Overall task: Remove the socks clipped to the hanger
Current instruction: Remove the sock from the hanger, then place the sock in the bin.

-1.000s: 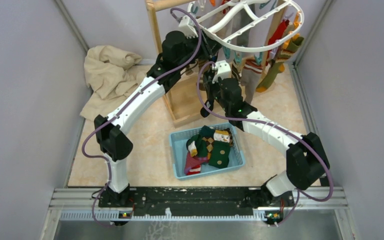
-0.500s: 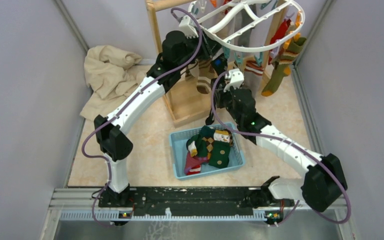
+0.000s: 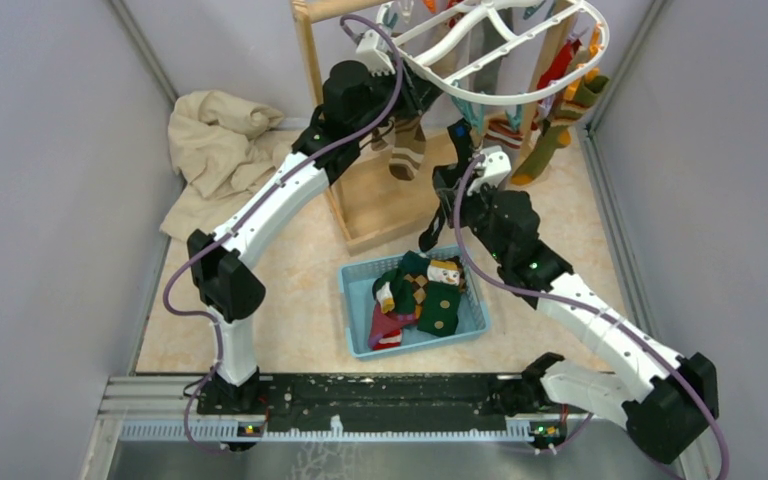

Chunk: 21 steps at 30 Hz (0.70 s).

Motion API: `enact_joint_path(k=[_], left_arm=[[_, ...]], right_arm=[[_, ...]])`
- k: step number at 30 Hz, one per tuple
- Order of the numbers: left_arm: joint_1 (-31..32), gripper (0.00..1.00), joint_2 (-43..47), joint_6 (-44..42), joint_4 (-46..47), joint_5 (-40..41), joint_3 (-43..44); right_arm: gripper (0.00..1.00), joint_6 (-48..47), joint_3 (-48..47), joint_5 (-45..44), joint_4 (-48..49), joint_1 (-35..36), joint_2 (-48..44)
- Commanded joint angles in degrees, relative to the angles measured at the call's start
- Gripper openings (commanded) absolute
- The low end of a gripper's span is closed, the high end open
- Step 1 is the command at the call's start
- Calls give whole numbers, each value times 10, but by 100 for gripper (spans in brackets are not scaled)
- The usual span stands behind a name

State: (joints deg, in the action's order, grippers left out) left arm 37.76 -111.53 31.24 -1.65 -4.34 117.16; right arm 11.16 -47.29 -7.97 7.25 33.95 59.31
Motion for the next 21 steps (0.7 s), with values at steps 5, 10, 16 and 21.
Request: enact_joint_path(k=[5, 10, 16, 21], left_arm=[[-7, 36, 45, -14, 34, -26, -39], [-7, 52, 67, -28, 32, -44, -70], [-6, 63, 95, -37, 33, -70, -111], [-2, 65, 123, -48, 23, -82, -139]], right_arm=[[0, 2, -80, 118, -113, -2, -68], [0, 4, -109, 180, -187, -2, -105], [0, 22, -100, 238, -212, -1, -115], [0, 47, -47, 255, -171, 11, -111]])
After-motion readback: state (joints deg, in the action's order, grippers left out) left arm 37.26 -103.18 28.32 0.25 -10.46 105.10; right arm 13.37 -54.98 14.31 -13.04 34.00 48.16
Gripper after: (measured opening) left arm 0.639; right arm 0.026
